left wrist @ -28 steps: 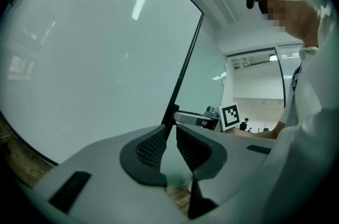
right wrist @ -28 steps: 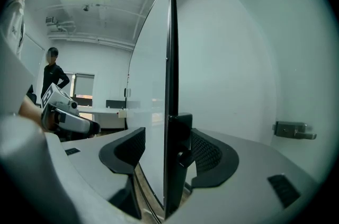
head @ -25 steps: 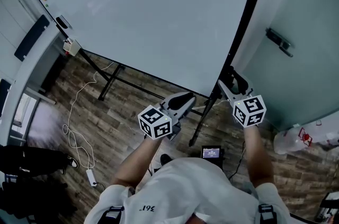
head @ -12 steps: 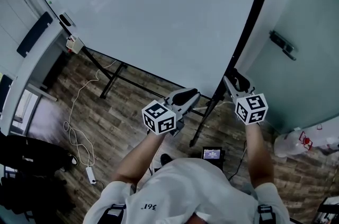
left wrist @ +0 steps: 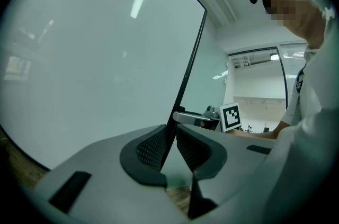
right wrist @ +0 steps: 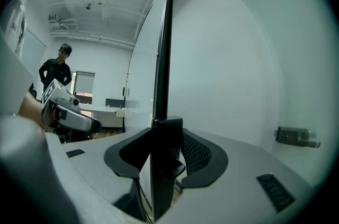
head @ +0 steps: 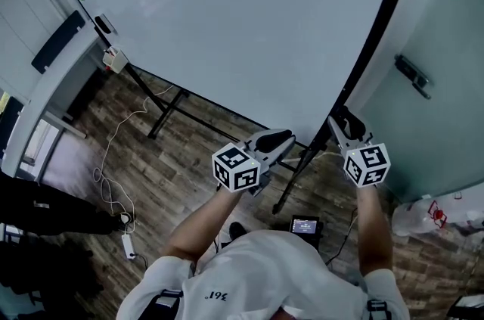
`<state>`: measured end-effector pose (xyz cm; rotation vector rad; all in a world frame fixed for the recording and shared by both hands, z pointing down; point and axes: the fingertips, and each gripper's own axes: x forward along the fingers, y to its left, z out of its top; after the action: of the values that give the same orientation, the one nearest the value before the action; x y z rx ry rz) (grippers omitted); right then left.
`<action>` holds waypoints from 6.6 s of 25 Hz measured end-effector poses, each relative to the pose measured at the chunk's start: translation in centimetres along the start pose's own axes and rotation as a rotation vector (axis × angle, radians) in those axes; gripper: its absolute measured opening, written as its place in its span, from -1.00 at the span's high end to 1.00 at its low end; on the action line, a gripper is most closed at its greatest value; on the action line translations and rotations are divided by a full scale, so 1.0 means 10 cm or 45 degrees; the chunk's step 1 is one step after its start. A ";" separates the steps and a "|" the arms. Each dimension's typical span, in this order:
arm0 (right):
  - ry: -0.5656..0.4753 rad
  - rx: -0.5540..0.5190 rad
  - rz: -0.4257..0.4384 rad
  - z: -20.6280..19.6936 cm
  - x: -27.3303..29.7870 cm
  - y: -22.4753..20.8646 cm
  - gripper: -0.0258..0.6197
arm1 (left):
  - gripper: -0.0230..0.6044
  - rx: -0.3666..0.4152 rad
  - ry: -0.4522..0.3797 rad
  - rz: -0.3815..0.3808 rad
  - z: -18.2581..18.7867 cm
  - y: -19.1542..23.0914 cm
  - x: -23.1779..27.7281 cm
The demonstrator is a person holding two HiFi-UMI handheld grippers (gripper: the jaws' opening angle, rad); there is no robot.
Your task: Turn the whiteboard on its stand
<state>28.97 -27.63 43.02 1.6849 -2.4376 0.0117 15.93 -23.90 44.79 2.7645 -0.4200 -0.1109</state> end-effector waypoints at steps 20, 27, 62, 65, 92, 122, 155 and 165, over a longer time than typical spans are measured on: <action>0.009 -0.090 0.079 0.05 0.22 -0.20 0.33 | 0.77 0.020 -0.013 0.051 0.10 0.17 0.00; 0.027 -0.100 0.078 0.05 0.31 -0.27 0.32 | 0.77 0.010 -0.018 0.078 0.08 0.25 -0.06; 0.086 -0.080 0.044 0.06 0.62 -0.55 0.32 | 0.77 -0.015 -0.051 0.128 0.13 0.40 -0.18; 0.103 -0.064 0.040 0.04 0.60 -0.53 0.32 | 0.77 -0.020 -0.055 0.132 0.12 0.37 -0.21; 0.130 -0.009 0.009 0.04 0.33 -0.24 0.34 | 0.77 -0.042 -0.083 0.132 0.10 0.20 -0.53; 0.121 0.042 -0.020 0.02 0.02 0.07 0.35 | 0.77 -0.049 -0.129 0.058 0.18 -0.07 -0.65; 0.078 0.001 0.000 0.06 -0.05 0.12 0.35 | 0.77 -0.057 -0.142 0.008 0.26 -0.15 -0.62; 0.082 -0.031 0.023 0.07 0.06 0.02 0.35 | 0.77 -0.073 -0.140 0.030 0.21 -0.09 -0.59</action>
<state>28.48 -28.17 42.42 1.6265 -2.3960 0.0380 10.27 -21.96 42.69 2.7043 -0.4700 -0.2656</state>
